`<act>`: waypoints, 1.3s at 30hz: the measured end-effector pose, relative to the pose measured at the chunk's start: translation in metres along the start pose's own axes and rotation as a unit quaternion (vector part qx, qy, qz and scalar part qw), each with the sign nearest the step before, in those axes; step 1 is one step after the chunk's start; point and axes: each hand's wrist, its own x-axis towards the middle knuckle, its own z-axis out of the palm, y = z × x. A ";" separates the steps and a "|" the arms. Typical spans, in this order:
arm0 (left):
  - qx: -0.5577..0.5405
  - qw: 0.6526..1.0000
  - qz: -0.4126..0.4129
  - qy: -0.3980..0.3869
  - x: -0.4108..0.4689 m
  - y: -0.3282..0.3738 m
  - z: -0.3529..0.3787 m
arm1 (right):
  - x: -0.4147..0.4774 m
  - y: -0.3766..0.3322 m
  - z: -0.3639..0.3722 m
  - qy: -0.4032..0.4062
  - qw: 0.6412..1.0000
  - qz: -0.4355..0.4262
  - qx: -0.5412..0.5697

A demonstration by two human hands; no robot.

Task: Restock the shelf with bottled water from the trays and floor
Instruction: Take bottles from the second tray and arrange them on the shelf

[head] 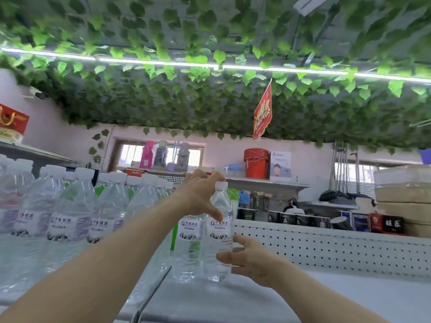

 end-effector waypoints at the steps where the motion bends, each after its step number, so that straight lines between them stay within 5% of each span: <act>1: -0.003 1.000 -0.003 -0.007 -0.001 -0.002 0.001 | 0.001 0.001 0.001 -0.002 1.000 0.004 -0.010; 29: 0.000 0.999 -0.009 -0.034 -0.002 0.004 -0.001 | 0.019 0.012 0.004 0.005 0.998 0.035 -0.053; 39: 0.069 0.996 -0.023 -0.049 -0.012 0.013 -0.009 | 0.002 0.002 0.010 0.056 0.982 0.053 -0.173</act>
